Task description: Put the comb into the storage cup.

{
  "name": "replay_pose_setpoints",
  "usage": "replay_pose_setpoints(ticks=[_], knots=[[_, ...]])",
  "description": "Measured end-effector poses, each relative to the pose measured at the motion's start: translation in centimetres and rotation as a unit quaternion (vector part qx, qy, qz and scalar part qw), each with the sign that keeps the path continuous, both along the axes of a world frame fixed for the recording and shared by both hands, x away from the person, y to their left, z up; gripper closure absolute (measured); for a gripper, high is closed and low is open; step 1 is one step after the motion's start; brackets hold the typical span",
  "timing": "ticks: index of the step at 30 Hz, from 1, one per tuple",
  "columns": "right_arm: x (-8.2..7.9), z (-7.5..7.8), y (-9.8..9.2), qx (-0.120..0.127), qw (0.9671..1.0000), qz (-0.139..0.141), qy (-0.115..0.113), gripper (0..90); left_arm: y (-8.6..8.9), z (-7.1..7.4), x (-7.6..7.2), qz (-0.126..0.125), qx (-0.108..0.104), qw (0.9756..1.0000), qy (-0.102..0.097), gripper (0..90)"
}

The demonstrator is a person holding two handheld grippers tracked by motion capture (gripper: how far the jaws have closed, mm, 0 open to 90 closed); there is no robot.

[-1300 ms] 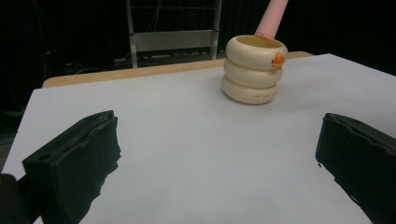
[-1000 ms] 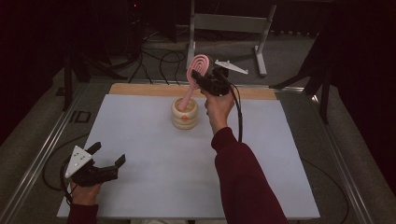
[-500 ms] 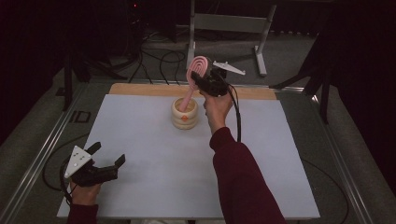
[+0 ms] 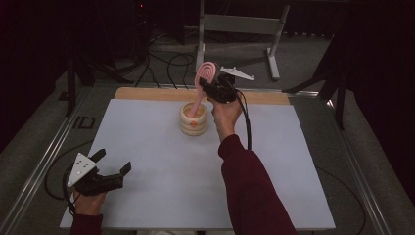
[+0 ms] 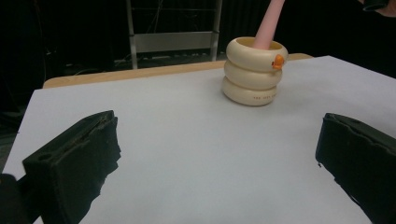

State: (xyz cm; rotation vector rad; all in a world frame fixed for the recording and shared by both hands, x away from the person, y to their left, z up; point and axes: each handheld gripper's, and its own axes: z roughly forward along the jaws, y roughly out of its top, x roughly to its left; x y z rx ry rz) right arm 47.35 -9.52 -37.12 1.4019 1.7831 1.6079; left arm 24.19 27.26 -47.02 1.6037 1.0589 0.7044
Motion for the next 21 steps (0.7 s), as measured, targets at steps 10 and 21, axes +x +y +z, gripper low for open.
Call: replay_pose_setpoints(ticks=[10, 21], knots=[[0.2, -0.8, 0.4, -0.005, 1.0000, 0.000, 0.005, 63.8, 0.1, 0.1, 0.0, -0.001, 0.000, 1.0000, -0.001, 0.2], [0.3, -1.9, 0.9, -0.010, 0.9999, -0.006, 0.012, 63.8, 0.0, 0.1, 0.0, -0.002, -0.001, 1.0000, -0.001, 0.2]])
